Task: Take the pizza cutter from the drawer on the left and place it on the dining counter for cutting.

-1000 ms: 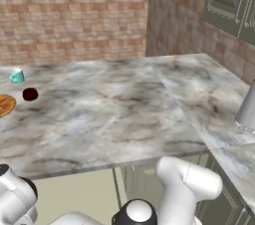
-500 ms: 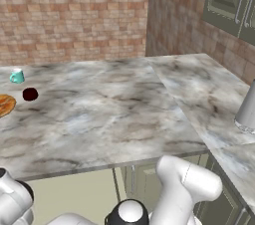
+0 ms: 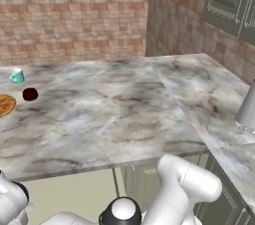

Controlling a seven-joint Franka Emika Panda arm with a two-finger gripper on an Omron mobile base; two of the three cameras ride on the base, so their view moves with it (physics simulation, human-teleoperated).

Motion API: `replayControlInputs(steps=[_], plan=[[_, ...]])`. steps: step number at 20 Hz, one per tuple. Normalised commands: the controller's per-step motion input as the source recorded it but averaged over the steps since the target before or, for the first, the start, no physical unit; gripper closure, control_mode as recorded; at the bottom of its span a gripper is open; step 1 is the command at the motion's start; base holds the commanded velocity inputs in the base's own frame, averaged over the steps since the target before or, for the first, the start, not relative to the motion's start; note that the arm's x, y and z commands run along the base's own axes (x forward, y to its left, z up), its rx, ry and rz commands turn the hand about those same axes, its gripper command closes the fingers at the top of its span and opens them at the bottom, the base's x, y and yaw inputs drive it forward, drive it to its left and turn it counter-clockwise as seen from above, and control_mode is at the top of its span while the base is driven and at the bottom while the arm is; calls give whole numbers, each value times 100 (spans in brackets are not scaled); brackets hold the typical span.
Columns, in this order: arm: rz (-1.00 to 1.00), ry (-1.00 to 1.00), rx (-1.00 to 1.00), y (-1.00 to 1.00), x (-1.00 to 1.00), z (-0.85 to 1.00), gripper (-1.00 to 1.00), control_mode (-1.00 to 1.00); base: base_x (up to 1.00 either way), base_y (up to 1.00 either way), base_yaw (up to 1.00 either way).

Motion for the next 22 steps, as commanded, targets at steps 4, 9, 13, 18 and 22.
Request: replayControlInputs(steps=[4,9,13,18,22], plan=[[0,3,0,12,0,0,-100,-100,0,0,0],[0,2,0,12,3,0,-100,-100,0,0,0],[0,1,0,4,8,-5,-100,-100,0,0,0],[0,0,0,0,10,-15,-100,-100,0,0,0],[0,0,0,0,5,-22,-100,-100,0,0,0]])
